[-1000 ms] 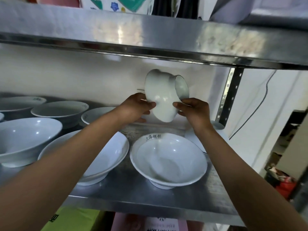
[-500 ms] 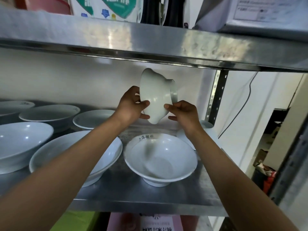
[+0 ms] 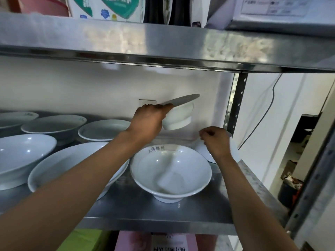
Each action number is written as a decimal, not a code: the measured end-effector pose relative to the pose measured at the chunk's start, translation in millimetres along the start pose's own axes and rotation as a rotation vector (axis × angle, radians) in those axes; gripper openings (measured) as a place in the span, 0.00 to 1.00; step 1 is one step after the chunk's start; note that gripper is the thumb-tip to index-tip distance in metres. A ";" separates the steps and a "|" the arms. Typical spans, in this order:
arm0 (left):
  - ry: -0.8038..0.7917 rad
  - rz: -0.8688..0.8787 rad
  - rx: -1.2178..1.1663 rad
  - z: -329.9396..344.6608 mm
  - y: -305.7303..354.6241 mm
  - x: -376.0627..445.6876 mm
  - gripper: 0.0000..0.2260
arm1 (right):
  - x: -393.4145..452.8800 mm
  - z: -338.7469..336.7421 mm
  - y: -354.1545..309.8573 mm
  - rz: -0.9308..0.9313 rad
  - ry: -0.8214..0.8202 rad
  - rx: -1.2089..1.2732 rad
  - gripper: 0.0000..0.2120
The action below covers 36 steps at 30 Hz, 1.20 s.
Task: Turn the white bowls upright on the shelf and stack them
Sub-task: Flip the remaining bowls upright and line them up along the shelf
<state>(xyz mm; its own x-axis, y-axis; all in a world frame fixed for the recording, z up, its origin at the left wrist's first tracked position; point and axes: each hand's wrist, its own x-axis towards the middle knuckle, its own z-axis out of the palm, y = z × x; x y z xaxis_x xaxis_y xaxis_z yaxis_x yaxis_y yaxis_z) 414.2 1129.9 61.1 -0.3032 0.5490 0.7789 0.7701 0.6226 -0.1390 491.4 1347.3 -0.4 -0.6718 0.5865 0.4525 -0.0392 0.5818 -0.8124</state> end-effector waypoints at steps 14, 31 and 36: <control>-0.416 0.049 0.227 17.4 -5.3 -11.4 0.13 | 18.4 -23.1 40.3 0.110 0.356 -0.082 0.10; -0.584 -0.087 -0.248 44.7 -21.6 -13.9 0.05 | 17.3 -8.3 59.1 0.224 0.135 -0.232 0.16; -0.628 -0.107 -0.259 39.0 -24.7 -14.8 0.05 | 21.1 -9.5 60.7 0.210 0.113 -0.339 0.18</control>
<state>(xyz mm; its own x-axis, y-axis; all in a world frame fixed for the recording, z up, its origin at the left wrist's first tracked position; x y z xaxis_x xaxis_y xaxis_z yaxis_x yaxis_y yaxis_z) 377.7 1128.1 29.1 -0.5931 0.7595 0.2673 0.8032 0.5813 0.1303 481.9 1400.3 -36.7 -0.5526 0.7598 0.3426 0.3485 0.5840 -0.7331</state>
